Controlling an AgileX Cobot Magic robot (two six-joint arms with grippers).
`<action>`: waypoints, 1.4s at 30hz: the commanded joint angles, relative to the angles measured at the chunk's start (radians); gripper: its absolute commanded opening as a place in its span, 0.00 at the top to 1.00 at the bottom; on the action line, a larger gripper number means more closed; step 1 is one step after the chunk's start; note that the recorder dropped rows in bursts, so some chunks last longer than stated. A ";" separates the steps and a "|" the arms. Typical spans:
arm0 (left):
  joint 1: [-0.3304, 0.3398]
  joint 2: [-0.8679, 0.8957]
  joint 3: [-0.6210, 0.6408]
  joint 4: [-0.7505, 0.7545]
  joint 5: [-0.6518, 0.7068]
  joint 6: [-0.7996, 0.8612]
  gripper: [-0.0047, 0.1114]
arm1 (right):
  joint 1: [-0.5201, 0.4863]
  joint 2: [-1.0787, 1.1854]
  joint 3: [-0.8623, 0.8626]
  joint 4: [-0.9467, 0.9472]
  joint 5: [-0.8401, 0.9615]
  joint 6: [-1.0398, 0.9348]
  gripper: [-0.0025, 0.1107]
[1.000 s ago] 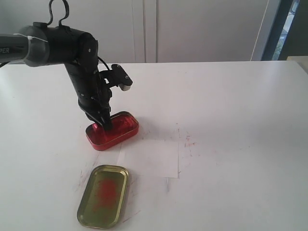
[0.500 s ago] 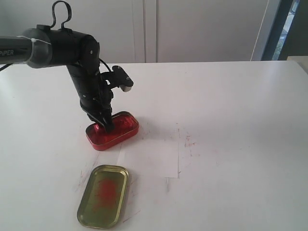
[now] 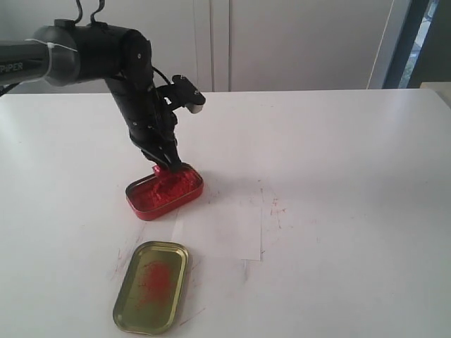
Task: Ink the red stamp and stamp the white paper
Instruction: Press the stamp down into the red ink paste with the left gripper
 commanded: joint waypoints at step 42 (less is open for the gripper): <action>-0.031 0.191 -0.029 0.004 0.019 -0.049 0.96 | 0.004 -0.004 0.005 -0.002 -0.015 0.003 0.98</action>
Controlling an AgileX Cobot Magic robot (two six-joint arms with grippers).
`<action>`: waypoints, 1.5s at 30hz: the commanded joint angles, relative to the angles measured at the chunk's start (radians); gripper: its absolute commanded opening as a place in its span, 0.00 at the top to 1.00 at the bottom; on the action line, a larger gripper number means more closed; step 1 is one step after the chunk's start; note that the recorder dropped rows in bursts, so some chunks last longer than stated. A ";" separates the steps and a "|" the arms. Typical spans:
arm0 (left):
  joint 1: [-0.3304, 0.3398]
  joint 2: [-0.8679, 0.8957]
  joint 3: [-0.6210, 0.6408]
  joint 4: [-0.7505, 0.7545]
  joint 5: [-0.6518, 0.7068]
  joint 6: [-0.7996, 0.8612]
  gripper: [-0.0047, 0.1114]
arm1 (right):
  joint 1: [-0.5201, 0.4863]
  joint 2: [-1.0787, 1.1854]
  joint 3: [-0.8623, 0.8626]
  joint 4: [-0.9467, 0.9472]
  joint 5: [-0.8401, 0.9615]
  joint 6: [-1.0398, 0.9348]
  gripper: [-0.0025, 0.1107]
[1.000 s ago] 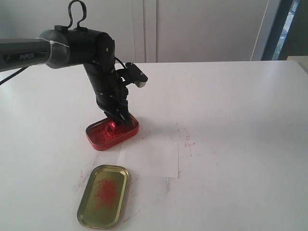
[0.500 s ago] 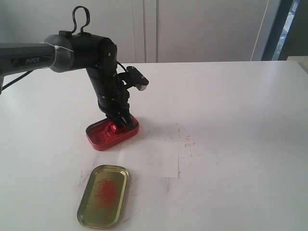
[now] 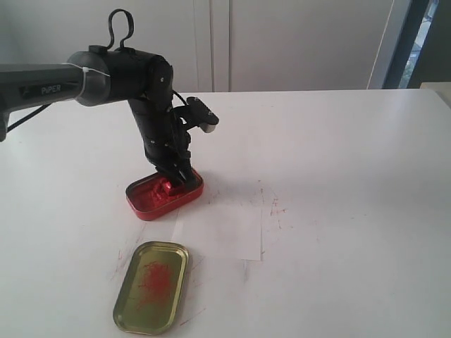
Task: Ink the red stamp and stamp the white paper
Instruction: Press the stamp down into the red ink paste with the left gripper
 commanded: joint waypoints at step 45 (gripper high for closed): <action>0.046 -0.008 0.017 -0.057 0.012 -0.040 0.96 | 0.004 -0.004 0.005 -0.002 -0.015 0.001 0.98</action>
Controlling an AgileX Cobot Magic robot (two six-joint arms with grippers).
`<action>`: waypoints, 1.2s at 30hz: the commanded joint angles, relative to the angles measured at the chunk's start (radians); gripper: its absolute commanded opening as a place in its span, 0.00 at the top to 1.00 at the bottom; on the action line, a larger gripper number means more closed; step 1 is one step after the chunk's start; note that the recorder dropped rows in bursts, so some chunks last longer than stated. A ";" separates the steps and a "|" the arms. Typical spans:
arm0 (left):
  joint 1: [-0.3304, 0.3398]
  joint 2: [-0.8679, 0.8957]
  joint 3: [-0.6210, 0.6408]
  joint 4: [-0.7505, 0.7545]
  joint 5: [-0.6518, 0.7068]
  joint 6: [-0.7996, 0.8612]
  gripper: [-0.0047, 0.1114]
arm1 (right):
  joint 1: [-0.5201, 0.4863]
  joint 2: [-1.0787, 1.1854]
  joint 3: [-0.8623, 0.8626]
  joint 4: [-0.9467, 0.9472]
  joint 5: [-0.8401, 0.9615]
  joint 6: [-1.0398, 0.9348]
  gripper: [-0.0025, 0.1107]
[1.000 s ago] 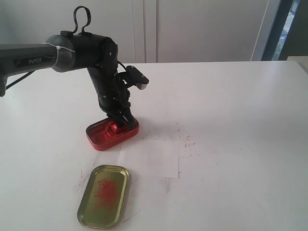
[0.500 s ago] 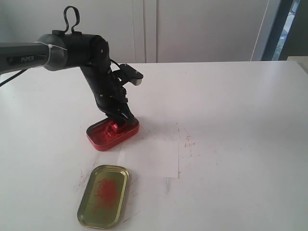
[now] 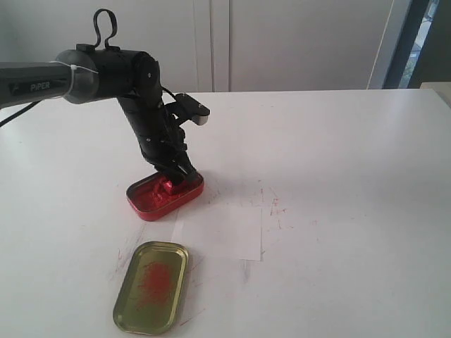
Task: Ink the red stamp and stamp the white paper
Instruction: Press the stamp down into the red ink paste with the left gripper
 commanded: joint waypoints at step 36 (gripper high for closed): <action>0.004 -0.102 0.012 0.039 0.069 -0.009 0.96 | 0.004 -0.004 0.005 -0.002 -0.015 -0.001 0.98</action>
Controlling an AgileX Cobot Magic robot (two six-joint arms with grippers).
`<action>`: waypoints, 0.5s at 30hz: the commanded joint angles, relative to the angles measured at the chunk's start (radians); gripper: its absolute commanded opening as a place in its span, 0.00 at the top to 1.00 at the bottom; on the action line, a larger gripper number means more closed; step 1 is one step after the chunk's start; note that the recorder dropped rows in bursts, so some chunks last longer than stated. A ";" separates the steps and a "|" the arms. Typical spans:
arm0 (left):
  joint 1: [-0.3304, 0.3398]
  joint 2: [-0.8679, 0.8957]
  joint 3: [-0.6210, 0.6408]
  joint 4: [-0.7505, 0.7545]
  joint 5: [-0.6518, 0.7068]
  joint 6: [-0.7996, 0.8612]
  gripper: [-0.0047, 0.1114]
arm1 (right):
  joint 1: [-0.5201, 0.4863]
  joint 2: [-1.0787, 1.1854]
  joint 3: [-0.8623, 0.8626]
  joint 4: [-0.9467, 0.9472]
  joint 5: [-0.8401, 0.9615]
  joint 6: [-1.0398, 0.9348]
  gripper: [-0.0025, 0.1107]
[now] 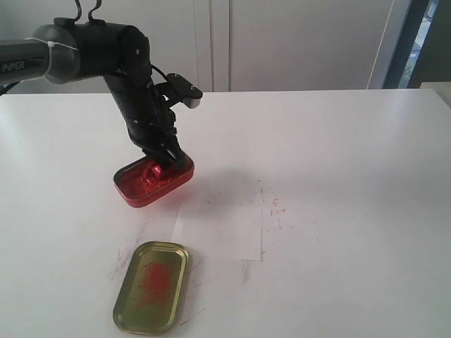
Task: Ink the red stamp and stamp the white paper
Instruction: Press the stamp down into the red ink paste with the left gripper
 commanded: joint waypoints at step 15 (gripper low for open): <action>0.002 -0.028 0.006 -0.023 0.045 -0.008 0.96 | 0.004 -0.004 0.005 -0.002 -0.015 -0.001 0.98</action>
